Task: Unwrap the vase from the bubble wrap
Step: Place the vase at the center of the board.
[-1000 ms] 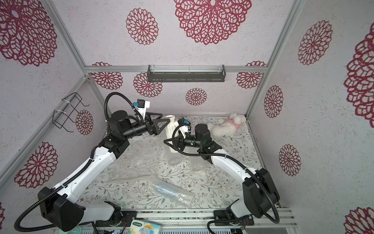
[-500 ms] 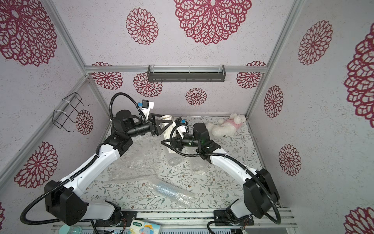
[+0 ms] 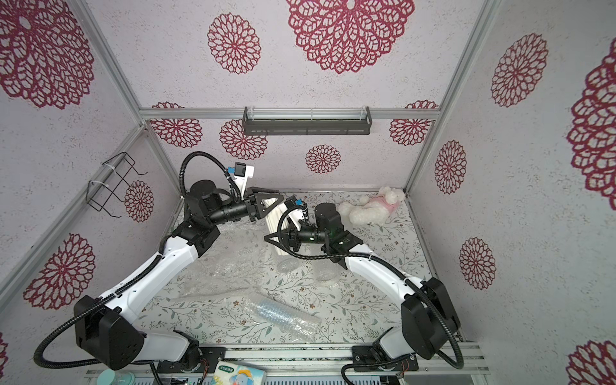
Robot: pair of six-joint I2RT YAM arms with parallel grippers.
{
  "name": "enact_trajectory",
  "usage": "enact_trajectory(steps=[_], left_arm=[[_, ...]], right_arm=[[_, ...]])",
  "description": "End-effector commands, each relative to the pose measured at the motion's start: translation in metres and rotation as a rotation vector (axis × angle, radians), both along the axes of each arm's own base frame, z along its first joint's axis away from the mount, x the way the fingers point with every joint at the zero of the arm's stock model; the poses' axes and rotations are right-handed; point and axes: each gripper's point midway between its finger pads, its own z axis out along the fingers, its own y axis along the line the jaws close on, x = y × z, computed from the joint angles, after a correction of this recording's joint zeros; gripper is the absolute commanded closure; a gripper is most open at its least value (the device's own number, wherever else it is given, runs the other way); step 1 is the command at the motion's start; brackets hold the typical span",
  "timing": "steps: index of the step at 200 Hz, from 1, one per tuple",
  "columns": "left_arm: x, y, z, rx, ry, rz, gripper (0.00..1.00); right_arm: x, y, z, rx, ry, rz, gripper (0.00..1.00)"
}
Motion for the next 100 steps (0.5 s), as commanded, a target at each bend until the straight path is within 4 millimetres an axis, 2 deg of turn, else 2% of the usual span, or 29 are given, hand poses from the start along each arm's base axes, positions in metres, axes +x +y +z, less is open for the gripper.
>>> enact_trajectory(steps=[1,23,39,58,100], left_arm=[[0.005,0.002,0.01,-0.013,-0.032,0.008,0.64],[0.005,0.002,0.008,-0.011,-0.025,0.012,0.75],[0.005,0.004,0.008,-0.003,-0.023,0.024,0.75],[0.008,0.009,0.008,0.015,-0.027,0.07,0.75],[0.025,0.034,0.008,0.079,-0.036,0.259,0.77]], right_arm=[[-0.011,0.001,0.045,0.084,-0.135,0.047,0.49],[-0.009,0.001,0.042,0.068,-0.137,0.041,0.48],[-0.007,0.001,0.038,0.052,-0.137,0.03,0.45],[-0.002,0.0,0.035,0.036,-0.141,0.008,0.36],[0.021,-0.011,0.027,-0.032,-0.168,-0.141,0.21]])
